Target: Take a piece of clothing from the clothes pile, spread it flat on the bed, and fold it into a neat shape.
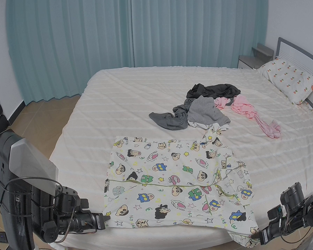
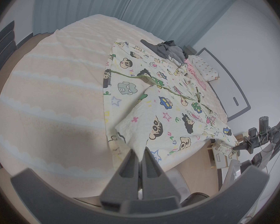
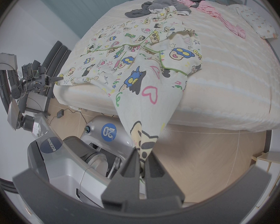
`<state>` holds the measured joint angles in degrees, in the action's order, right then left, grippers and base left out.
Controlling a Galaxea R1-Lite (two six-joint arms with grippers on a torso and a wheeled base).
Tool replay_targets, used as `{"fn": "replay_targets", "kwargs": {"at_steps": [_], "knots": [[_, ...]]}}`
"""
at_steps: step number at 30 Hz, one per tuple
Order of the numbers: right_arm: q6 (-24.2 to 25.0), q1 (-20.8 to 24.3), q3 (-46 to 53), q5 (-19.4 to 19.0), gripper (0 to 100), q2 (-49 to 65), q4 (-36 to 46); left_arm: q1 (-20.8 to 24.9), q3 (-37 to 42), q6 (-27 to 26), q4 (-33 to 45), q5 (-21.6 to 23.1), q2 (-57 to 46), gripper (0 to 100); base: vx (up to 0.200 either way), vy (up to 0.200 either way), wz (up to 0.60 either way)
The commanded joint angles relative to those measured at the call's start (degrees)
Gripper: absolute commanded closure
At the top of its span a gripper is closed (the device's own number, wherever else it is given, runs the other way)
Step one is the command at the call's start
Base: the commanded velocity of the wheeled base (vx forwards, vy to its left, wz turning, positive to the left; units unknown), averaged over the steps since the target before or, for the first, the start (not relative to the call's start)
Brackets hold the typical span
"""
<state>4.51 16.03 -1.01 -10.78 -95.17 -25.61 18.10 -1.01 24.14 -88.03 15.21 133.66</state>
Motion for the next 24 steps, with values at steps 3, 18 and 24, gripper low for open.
{"fn": "replay_targets", "kwargs": {"at_steps": [3,18,24], "knots": [[0.1,-0.3,0.2,-2.3,100,1.7,-1.4,-0.3,-1.7,2.3,-1.9,-0.1,-2.3,100,0.000,0.000,0.00],[5.5,-5.6,-3.6,-7.3,100,7.6,-10.9,-0.4,-14.5,5.8,-1.9,-6.2,-6.3,100,0.000,0.000,0.00],[9.4,-5.7,-4.0,-8.0,100,12.1,-14.3,-0.5,-15.1,5.8,-1.4,-7.7,-11.3,100,0.000,0.000,0.00]]}}
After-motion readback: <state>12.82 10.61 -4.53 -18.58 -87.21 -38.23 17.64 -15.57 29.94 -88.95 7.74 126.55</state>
